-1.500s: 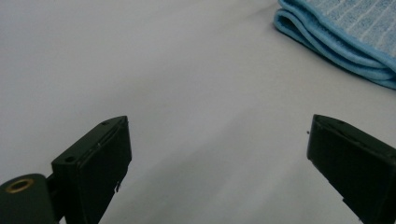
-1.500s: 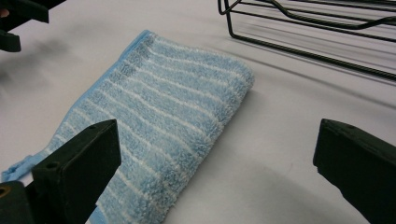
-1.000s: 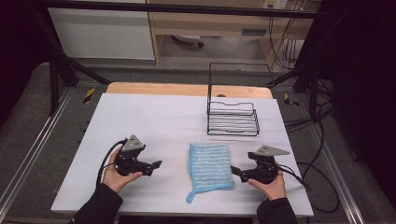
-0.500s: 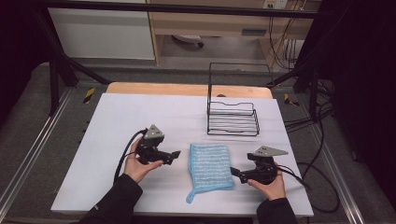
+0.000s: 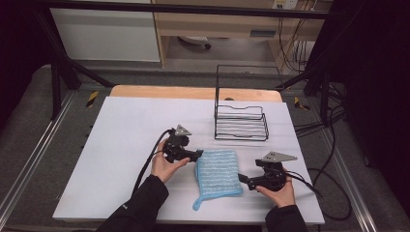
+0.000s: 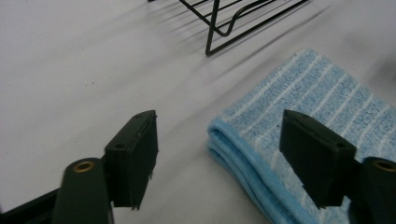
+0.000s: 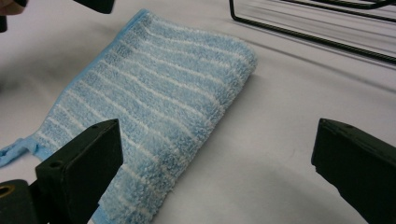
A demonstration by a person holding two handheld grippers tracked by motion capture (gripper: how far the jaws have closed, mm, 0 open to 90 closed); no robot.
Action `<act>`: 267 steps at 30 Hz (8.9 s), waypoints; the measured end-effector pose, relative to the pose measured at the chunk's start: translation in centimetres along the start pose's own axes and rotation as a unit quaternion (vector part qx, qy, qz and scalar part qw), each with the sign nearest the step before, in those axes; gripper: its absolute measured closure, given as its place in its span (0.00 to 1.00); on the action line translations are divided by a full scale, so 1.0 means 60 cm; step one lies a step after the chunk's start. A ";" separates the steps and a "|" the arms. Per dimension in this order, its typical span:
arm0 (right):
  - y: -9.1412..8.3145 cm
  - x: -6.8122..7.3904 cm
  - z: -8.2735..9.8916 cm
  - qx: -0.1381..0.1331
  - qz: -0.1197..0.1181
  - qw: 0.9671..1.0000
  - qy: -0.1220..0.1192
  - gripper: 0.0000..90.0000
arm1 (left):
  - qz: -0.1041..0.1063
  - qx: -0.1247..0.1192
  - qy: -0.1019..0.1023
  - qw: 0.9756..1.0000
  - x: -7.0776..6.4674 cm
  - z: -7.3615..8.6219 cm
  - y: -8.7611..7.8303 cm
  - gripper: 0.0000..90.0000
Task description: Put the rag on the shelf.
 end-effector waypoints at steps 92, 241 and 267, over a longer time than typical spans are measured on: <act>0.120 -0.042 -0.059 0.060 0.009 0.998 0.029 0.69 | 0.014 0.031 -0.031 0.999 0.000 0.028 0.062 0.85; -0.182 0.011 -0.285 -0.260 0.133 0.956 -0.042 0.91 | 0.083 -0.281 0.059 0.954 -0.134 -0.224 -0.186 0.89; -0.224 -0.010 -0.386 -0.312 0.172 0.932 -0.059 0.91 | 0.076 -0.339 0.067 0.935 -0.150 -0.320 -0.228 0.89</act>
Point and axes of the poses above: each handheld gripper's, and its own axes: y roughly forward along the jaws, z roughly out of its underside, x roughly to its left, the point moved 2 cm from there along y, roughly forward along the jaws, and after that the axes turned 8 degrees about -y, right-handed, at the moved point
